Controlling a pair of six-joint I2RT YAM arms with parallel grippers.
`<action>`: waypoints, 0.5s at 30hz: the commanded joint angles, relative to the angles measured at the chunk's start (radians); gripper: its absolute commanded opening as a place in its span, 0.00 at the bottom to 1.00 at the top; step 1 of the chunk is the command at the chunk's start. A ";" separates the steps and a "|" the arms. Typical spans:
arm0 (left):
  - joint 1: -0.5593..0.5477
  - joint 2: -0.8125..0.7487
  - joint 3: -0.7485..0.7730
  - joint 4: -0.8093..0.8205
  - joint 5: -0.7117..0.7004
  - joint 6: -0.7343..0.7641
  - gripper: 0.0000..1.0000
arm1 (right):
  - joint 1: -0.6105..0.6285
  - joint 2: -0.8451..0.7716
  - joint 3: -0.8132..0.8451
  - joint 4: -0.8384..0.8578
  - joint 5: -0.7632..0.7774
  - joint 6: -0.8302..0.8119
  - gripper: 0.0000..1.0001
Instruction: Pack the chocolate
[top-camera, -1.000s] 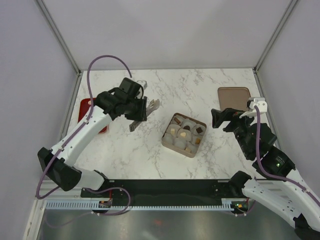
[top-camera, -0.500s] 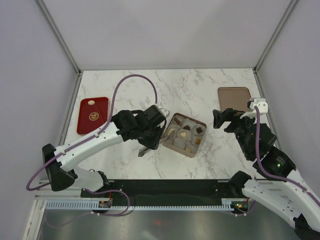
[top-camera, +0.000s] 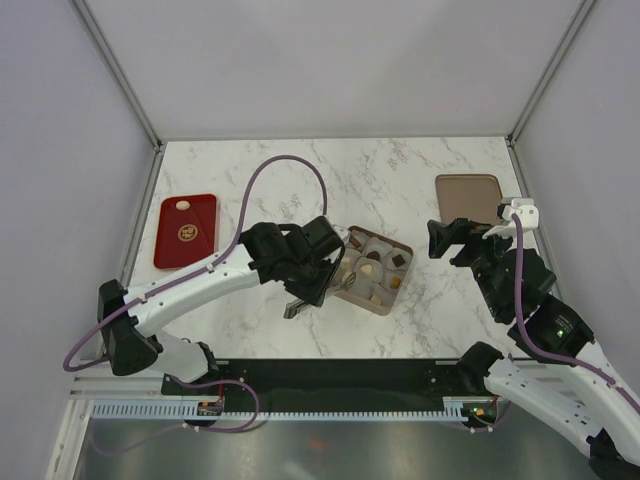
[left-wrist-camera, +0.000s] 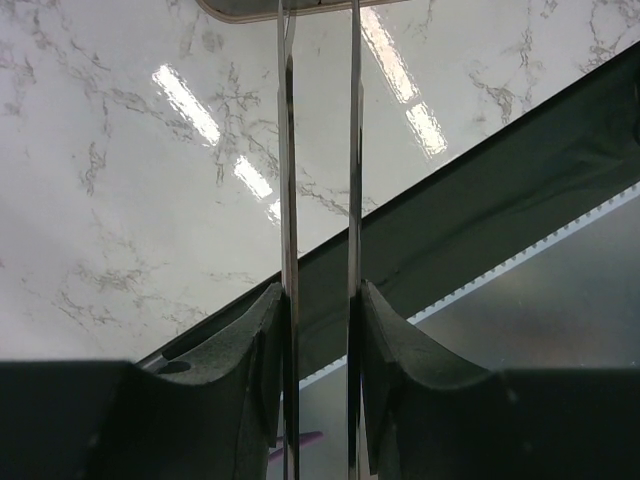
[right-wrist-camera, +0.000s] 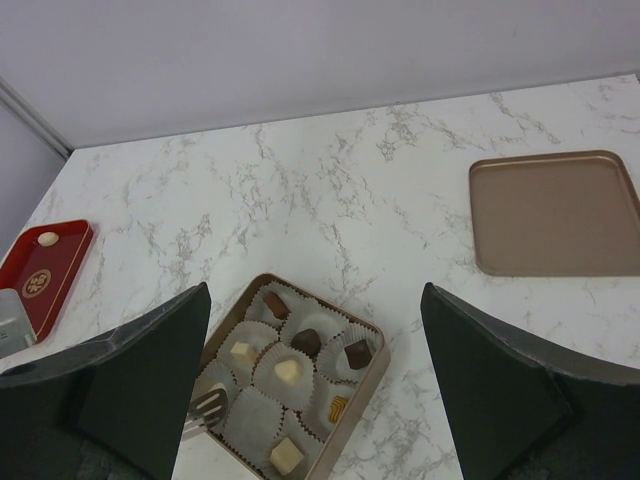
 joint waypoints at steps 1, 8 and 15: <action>-0.016 0.030 0.059 0.031 0.033 -0.002 0.31 | 0.000 -0.004 0.033 -0.003 0.018 -0.001 0.95; -0.024 0.053 0.080 0.048 0.061 0.004 0.32 | -0.001 -0.007 0.032 -0.003 0.024 -0.005 0.95; -0.024 0.071 0.091 0.061 0.070 0.008 0.33 | -0.001 -0.006 0.033 -0.001 0.022 -0.003 0.95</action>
